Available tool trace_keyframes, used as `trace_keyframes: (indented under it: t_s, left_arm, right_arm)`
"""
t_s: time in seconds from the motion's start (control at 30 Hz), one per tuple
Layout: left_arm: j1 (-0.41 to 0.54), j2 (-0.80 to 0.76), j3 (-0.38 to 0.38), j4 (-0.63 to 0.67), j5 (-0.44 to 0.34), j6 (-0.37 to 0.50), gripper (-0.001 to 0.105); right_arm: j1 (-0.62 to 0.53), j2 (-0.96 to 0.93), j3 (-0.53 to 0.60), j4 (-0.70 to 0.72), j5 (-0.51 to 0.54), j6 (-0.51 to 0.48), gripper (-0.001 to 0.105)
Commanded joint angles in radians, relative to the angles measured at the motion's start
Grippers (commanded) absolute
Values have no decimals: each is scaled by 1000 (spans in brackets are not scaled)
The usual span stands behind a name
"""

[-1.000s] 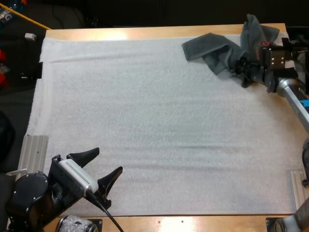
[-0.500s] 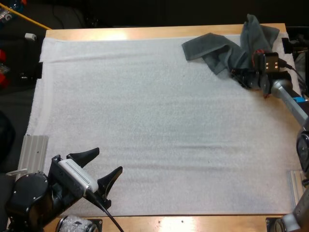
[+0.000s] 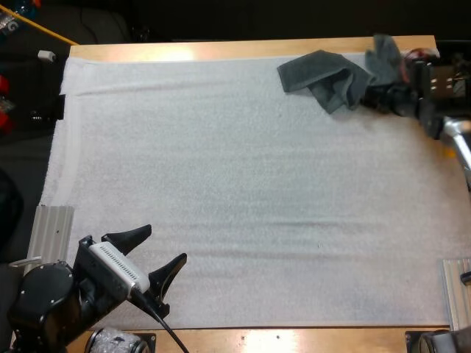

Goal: Pick towel from pile, fold and stack

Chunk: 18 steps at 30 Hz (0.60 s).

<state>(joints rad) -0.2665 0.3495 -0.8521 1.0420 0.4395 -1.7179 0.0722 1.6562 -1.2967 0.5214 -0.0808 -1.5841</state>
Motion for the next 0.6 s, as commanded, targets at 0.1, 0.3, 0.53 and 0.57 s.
trace_keyframes:
  t_s: [0.1, 0.3, 0.53, 0.57]
  left_arm:
    - [-3, 1, -6, -10, 7, -9, 68]
    - [-3, 1, -6, -10, 7, -9, 68]
    - [-3, 1, -6, -10, 7, -9, 68]
    - [-3, 1, -6, -10, 7, -9, 68]
  right_arm:
    - [4, -158, -9, 93, -102, -21, 0]
    - [4, -368, -9, 126, -265, -20, 0]
    - [4, -533, -9, 230, -389, 38, 0]
    - [5, -553, -9, 256, -409, 41, 0]
